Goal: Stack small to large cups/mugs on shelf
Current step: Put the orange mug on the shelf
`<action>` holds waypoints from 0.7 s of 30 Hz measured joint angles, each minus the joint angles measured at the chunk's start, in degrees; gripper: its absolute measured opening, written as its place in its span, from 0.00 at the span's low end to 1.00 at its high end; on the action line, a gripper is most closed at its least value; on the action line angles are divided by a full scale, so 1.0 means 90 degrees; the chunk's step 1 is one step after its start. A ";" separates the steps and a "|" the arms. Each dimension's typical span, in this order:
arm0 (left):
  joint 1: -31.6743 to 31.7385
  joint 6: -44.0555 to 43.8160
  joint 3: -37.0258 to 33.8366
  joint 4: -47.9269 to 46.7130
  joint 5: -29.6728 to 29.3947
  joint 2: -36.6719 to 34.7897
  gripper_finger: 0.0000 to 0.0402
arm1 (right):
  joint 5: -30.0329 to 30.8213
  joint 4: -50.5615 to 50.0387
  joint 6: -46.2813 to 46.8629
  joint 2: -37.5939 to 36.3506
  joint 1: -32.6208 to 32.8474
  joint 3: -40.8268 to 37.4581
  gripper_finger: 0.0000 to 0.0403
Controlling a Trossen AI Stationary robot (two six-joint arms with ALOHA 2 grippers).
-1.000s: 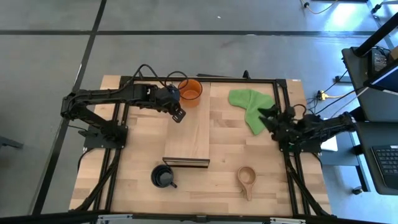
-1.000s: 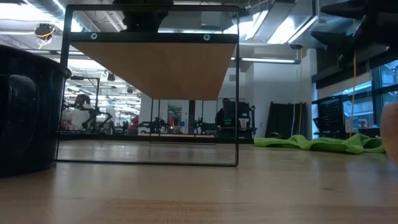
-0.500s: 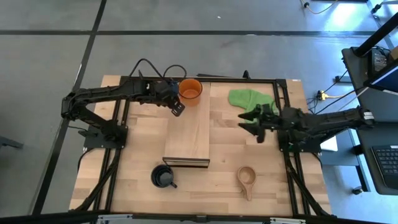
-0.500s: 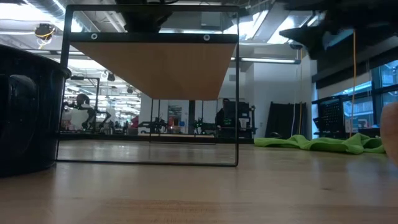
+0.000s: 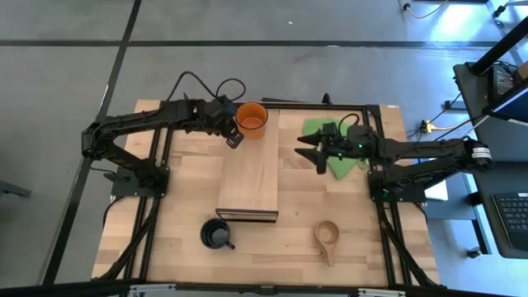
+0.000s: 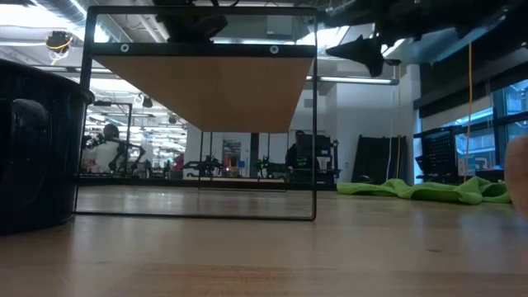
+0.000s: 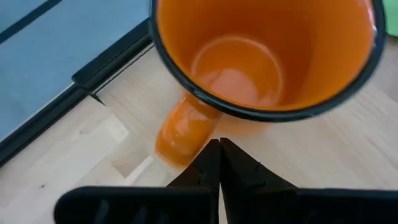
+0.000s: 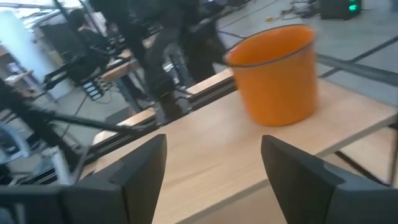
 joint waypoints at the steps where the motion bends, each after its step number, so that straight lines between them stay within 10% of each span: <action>1: -0.0010 0.0078 0.0000 0.0000 -0.0017 0.0000 0.00 | 0.0004 0.0000 -0.0005 0.0013 -0.0068 0.0001 0.65; 21: 0.0189 0.0512 -0.0002 0.0022 0.0371 0.0000 0.00 | -0.0159 0.0000 -0.0044 -0.0062 -0.0412 0.0011 0.65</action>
